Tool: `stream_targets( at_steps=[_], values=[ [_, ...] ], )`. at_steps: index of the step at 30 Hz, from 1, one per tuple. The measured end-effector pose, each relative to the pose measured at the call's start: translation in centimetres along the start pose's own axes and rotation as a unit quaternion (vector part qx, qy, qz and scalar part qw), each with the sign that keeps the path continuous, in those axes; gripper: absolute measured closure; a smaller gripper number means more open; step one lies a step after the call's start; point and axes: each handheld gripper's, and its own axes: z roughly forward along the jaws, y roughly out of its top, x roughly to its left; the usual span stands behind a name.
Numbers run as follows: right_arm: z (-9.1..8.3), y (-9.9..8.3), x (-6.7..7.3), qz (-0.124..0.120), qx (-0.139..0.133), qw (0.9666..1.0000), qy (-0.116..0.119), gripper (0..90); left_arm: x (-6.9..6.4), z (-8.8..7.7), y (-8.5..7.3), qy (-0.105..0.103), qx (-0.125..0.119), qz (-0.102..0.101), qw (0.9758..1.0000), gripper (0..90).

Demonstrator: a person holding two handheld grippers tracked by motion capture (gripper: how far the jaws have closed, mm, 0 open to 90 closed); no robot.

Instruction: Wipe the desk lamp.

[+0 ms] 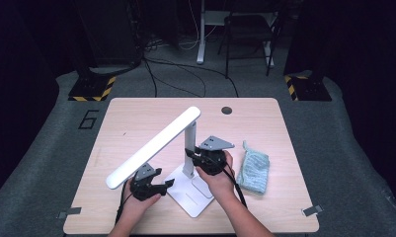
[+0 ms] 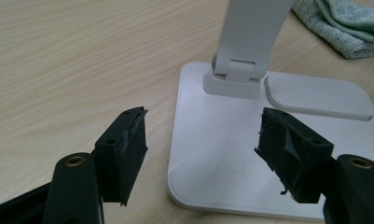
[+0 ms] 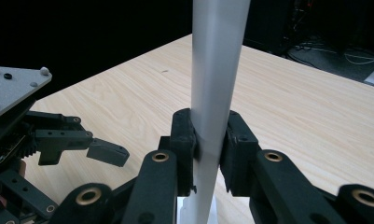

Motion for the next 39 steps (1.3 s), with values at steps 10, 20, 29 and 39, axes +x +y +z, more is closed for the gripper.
stream_targets(
  at_steps=[10, 20, 29, 39],
  values=[
    [-0.5, -0.5, 0.2, -0.009, -0.008, 0.9997, -0.019, 59.8, 0.2, 0.2, -0.2, -0.003, 0.001, -0.009, 1.0, 33.0],
    [-5.4, -6.2, 1.7, -0.027, 0.017, 0.9969, -0.071, 51.4, 0.3, 0.6, -0.6, -0.003, 0.006, -0.01, 0.9999, 33.2],
    [-6.9, -10.5, 2.2, -0.042, 0.049, 0.9962, -0.059, 45.3, 0.2, 0.7, -0.8, 0.0, 0.005, -0.003, 1.0, 33.2],
    [-6.4, -12.3, 2.1, -0.023, 0.059, 0.997, -0.044, 49.0, 0.2, 0.6, -1.0, -0.003, -0.001, -0.004, 1.0, 34.2]
  ],
)
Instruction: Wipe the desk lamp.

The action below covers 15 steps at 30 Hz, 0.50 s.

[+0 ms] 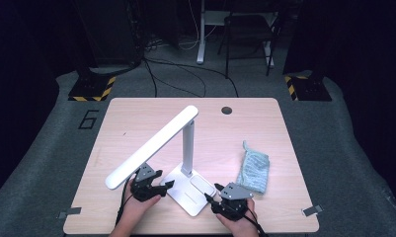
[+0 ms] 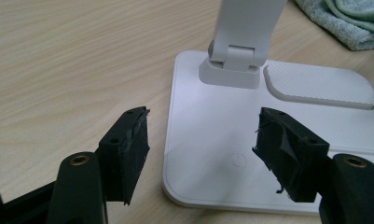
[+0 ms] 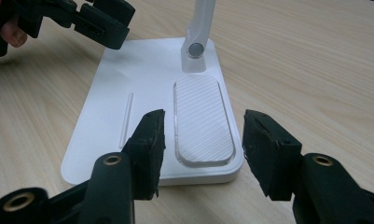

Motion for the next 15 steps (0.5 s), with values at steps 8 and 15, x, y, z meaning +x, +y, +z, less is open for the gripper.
stream_targets(
  at_steps=[8, 15],
  values=[
    [1.0, -0.3, -0.3, 0.006, 0.009, 0.9999, 0.01, 48.6, 0.0, 0.1, -0.3, 0.006, 0.001, -0.015, 0.9999, 33.7],
    [2.0, -0.3, -0.3, -0.025, 0.042, 0.9987, -0.014, 51.1, 0.0, -0.1, -0.6, 0.006, 0.018, -0.008, 0.9998, 33.5]
  ],
)
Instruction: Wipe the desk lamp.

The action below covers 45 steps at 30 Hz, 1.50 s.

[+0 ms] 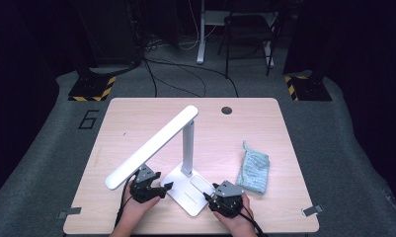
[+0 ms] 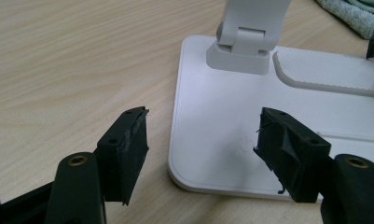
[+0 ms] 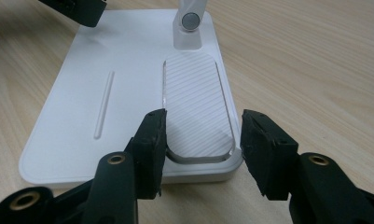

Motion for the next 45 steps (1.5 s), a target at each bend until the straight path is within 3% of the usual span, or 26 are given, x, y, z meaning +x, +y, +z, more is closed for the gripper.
stream_targets(
  at_steps=[1, 7, 8, 12, 15, 17, 22, 26, 28, 29, 30, 32, 34, 35, 38, 40, 45],
  values=[
    [0.1, 0.1, 0.0, 0.009, 0.003, 1.0, 0.001, 51.2, 0.0, 0.0, -0.1, 0.001, -0.001, 0.003, 1.0, 33.5],
    [0.7, 0.5, -0.8, 0.009, 0.004, 0.9998, -0.016, 51.7, -0.5, -0.1, -0.6, -0.008, 0.008, -0.001, 0.9999, 33.5],
    [0.8, 0.6, -1.0, 0.009, 0.002, 0.9998, -0.017, 51.7, -0.6, -0.2, -0.7, -0.008, 0.008, 0.007, 0.9999, 33.5],
    [1.5, 0.9, -1.9, 0.028, 0.004, 0.9989, -0.039, 50.1, -1.4, -0.3, -1.0, -0.014, 0.006, 0.001, 0.9999, 33.6],
    [2.0, 1.2, -2.6, 0.025, 0.001, 0.9983, -0.053, 49.5, -1.9, -0.3, -1.2, -0.019, 0.009, 0.004, 0.9998, 33.6],
    [2.2, 1.2, -3.1, 0.041, 0.003, 0.9971, -0.064, 47.3, -2.0, -0.4, -1.2, -0.024, 0.021, 0.023, 0.9992, 33.6],
    [2.1, 1.0, -4.4, 0.083, 0.008, 0.994, -0.071, 46.3, -2.5, -0.3, -1.1, -0.033, 0.025, 0.031, 0.9987, 33.6],
    [1.6, 0.6, -4.9, 0.127, 0.012, 0.9901, -0.059, 53.9, -3.0, 0.3, -1.0, -0.043, 0.032, 0.042, 0.9977, 33.6],
    [1.3, 0.4, -5.0, 0.135, 0.014, 0.9895, -0.048, 57.9, -3.3, 0.7, -1.1, -0.049, 0.037, 0.042, 0.9972, 33.6],
    [1.3, 0.4, -5.0, 0.141, 0.009, 0.9891, -0.043, 60.4, -3.5, 0.8, -1.1, -0.043, 0.037, 0.046, 0.9974, 32.3],
    [1.3, 0.3, -5.1, 0.137, 0.006, 0.9899, -0.037, 63.0, -3.7, 0.9, -1.2, -0.038, 0.033, 0.037, 0.9981, 32.3],
    [1.5, 0.5, -5.1, 0.139, 0.008, 0.99, -0.024, 65.9, -3.6, 0.7, -1.2, -0.039, 0.035, 0.039, 0.9979, 32.9],
    [1.8, 0.5, -5.2, 0.142, 0.003, 0.9895, -0.025, 64.9, -3.5, 0.6, -1.2, -0.04, 0.04, 0.046, 0.9973, 34.0],
    [1.9, 0.6, -5.3, 0.139, 0.001, 0.9901, -0.024, 65.3, -3.5, 0.6, -1.2, -0.03, 0.037, 0.05, 0.9976, 34.0],
    [2.3, 0.6, -5.4, 0.134, -0.006, 0.9908, -0.018, 65.1, -3.5, 0.4, -1.3, -0.034, 0.038, 0.045, 0.9977, 34.4],
    [2.7, 0.7, -5.6, 0.132, -0.01, 0.9912, -0.008, 58.3, -3.5, 0.2, -1.4, -0.031, 0.037, 0.047, 0.9977, 35.0],
    [3.5, 1.0, -6.0, 0.157, 0.001, 0.9871, 0.033, 50.0, -3.5, -0.3, -1.7, -0.028, 0.036, 0.041, 0.9981, 37.6]
  ],
)
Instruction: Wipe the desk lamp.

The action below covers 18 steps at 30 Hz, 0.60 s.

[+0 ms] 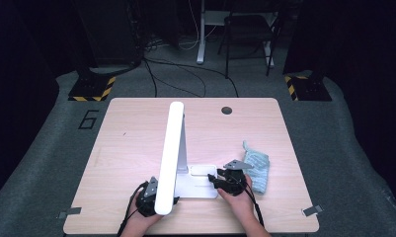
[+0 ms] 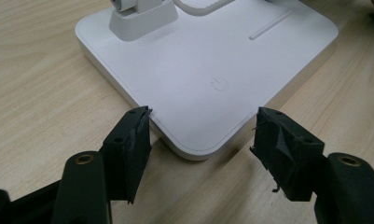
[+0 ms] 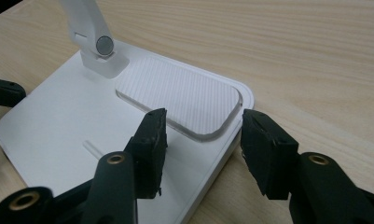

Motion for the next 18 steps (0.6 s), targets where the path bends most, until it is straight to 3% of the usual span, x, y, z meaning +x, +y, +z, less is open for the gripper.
stream_targets(
  at_steps=[2, 7, 12, 18],
  values=[
    [0.2, 0.0, 0.1, -0.003, 0.008, 0.9999, 0.01, 44.6, 0.0, -0.1, -0.1, 0.004, 0.002, -0.006, 1.0, 38.8],
    [0.2, 0.2, 1.4, -0.035, 0.026, 0.999, -0.003, 33.4, -0.3, 0.2, 0.0, 0.013, 0.004, -0.007, 0.9999, 39.4],
    [-0.5, -0.2, 2.1, -0.056, 0.029, 0.998, 0.0, 33.0, -0.3, 0.4, 0.4, 0.021, 0.0, 0.003, 0.9998, 36.8],
    [-1.5, -1.2, 3.3, -0.093, 0.039, 0.9949, -0.007, 29.5, 0.0, 0.6, 0.9, 0.012, 0.001, 0.011, 0.9999, 36.3]
  ],
)
